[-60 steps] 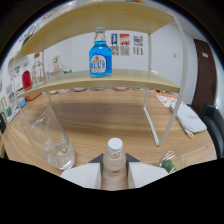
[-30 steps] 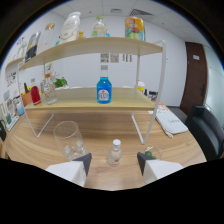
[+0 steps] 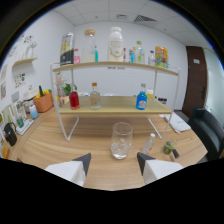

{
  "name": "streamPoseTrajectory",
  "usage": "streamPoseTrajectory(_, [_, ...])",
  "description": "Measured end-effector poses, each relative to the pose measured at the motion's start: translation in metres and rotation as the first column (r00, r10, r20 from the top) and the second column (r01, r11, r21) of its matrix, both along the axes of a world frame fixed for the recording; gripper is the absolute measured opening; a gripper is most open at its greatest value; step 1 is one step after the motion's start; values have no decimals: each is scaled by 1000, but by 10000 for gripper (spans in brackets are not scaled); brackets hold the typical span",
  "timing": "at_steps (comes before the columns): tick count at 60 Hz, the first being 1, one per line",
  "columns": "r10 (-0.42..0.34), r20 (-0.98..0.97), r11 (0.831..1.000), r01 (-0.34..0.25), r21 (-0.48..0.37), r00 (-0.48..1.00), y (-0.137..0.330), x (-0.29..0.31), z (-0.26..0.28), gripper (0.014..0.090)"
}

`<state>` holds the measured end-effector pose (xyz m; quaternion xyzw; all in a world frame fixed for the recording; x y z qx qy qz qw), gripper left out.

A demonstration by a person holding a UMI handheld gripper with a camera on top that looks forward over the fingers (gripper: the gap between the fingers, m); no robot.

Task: Make me a cup of Mojito.

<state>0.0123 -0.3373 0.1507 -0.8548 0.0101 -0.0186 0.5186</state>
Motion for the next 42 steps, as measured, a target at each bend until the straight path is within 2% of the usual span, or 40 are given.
streamPoseTrajectory(14, [73, -1, 992, -72, 103, 997, 32, -94, 91, 860])
streamPoseTrajectory(24, [136, 13, 972, -136, 191, 991, 67, -152, 163, 864])
streamPoseTrajectory(34, [130, 14, 956, -129, 265, 991, 120, -174, 208, 863])
streamPoseTrajectory(42, [107, -6, 952, -101, 288, 994, 171, -180, 228, 860])
